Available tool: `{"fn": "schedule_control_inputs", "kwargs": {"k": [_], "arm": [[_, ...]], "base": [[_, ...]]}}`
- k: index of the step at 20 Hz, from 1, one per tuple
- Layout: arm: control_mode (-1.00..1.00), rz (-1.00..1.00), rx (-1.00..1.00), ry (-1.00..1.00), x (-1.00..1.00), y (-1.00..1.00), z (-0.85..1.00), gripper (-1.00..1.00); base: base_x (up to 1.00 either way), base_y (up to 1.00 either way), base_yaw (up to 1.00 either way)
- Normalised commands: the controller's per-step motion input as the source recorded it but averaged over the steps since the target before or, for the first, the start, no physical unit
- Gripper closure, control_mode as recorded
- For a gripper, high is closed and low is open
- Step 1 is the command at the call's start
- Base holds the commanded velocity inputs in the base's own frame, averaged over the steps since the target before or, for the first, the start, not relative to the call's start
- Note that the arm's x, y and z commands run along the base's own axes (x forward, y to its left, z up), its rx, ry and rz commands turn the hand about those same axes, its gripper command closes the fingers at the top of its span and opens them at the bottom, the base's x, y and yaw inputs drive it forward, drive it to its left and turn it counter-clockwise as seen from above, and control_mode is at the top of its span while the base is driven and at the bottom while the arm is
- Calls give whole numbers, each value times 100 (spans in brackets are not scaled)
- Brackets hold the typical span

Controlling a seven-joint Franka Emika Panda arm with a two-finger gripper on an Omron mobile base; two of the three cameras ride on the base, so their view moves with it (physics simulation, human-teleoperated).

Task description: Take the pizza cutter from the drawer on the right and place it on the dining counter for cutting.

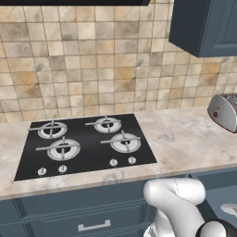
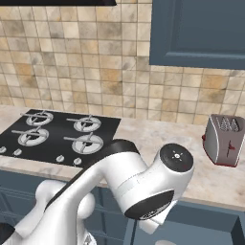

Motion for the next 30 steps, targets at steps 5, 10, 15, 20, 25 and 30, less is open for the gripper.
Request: {"fn": "schedule_control_inputs", "kwargs": {"k": [5, 10, 15, 20, 25, 30], "arm": [[-100, 8, 0, 0, 64, -2, -21, -100], [-100, 48, -8, 0, 19, -4, -50, -100], [-100, 49, -15, 0, 13, -4, -42, -100], [-100, 51, -14, 0, 11, -22, -32, -100], [-100, 54, -17, 0, 26, -19, -65, -100], [-100, 53, -15, 0, 33, -14, -76, -100]], "base": [[0, 0, 0], [0, 0, 0], [0, 0, 0], [0, 0, 0], [0, 0, 0], [0, 0, 0]]}}
